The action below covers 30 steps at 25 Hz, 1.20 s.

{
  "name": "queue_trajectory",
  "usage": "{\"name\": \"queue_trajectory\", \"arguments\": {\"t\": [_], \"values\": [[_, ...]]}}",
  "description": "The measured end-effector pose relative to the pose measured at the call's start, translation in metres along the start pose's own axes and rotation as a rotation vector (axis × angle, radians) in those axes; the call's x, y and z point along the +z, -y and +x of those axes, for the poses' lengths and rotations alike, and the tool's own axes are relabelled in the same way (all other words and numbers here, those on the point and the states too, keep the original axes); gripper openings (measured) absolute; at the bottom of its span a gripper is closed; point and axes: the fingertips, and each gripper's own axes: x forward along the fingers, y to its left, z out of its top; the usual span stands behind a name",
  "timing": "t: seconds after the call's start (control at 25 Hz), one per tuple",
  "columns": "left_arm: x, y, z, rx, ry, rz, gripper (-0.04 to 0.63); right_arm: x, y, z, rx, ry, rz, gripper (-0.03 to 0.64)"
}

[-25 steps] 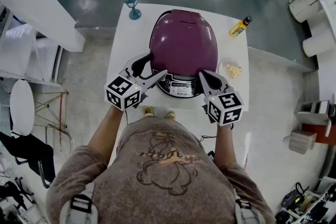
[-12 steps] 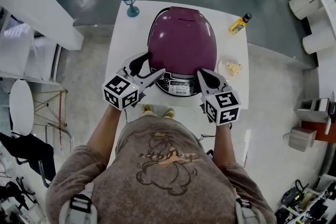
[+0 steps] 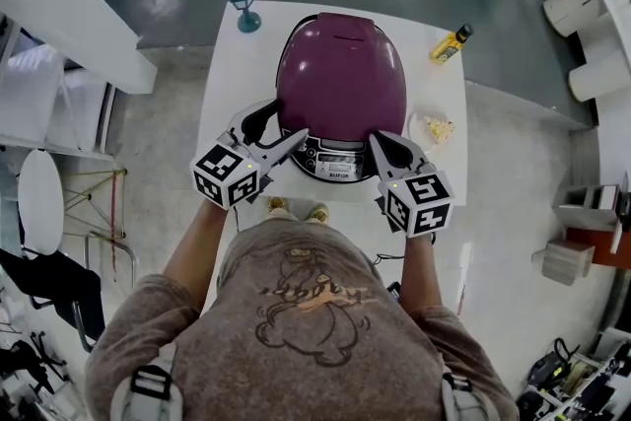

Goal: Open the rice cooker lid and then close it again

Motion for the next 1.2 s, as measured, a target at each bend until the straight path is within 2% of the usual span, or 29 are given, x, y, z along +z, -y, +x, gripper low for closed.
{"name": "queue_trajectory", "arguments": {"t": [0.28,0.48,0.6,0.8,1.04,1.2], "values": [[0.000,0.001,0.000,0.004,0.001,-0.021,0.316,-0.001,0.001,-0.001,0.037,0.013,0.004,0.005],[0.003,0.000,-0.001,0.016,-0.002,-0.070,0.316,0.001,0.001,-0.002,0.077,0.024,0.039,0.005],[0.011,0.000,-0.006,0.056,0.018,-0.069,0.316,0.007,0.002,-0.004,0.101,0.079,0.101,0.005],[0.020,0.006,-0.022,0.110,0.059,-0.067,0.316,0.020,0.007,-0.020,0.101,0.204,0.108,0.005],[0.017,0.022,-0.039,0.124,0.075,-0.039,0.310,0.017,0.011,-0.045,0.038,0.297,0.114,0.005],[0.004,0.032,-0.052,0.095,0.062,-0.006,0.271,0.005,0.005,-0.063,-0.046,0.333,0.114,0.004]]}}
